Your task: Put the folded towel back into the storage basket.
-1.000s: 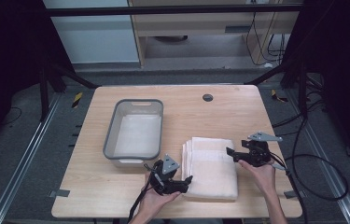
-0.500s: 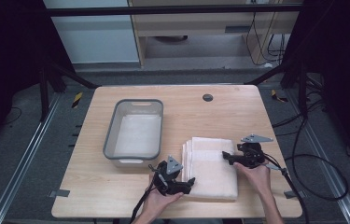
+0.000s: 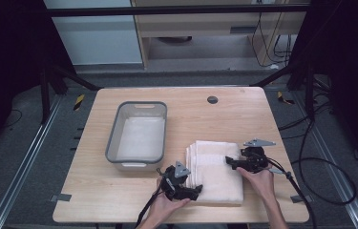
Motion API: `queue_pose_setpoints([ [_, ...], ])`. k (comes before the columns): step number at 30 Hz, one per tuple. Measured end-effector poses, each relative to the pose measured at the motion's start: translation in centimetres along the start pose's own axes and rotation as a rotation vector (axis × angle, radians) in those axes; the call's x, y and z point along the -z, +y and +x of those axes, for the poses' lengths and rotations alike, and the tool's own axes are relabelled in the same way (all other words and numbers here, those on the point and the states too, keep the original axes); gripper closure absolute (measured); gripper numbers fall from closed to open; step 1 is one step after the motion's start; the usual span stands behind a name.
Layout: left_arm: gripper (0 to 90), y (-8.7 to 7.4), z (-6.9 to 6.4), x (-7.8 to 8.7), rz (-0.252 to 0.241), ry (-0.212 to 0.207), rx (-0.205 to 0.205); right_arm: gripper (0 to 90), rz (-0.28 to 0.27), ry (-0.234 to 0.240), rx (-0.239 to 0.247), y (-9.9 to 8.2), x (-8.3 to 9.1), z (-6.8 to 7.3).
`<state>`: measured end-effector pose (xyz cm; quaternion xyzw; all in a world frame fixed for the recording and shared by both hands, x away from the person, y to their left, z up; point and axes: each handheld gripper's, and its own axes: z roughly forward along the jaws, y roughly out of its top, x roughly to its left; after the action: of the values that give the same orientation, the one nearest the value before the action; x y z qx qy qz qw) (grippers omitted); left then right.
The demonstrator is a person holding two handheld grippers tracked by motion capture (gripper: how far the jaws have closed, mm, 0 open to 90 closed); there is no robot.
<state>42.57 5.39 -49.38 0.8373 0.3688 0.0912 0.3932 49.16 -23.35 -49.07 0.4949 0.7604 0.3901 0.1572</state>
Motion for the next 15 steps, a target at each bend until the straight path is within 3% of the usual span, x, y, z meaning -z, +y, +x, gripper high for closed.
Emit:
queue_pose_setpoints([
  [6,20.1,-0.01,0.15,-0.56,0.01,-0.043,0.012,24.6,0.013,0.002,-0.009,-0.1,-0.31,0.02],
  [13,22.9,-0.08,0.18,-0.7,0.016,-0.056,0.029,25.9,0.028,0.014,-0.029,-0.15,-0.59,-0.02],
  [15,24.5,-0.15,0.21,-0.73,0.013,-0.062,0.032,30.4,0.032,0.028,-0.043,-0.17,-0.67,-0.02],
])
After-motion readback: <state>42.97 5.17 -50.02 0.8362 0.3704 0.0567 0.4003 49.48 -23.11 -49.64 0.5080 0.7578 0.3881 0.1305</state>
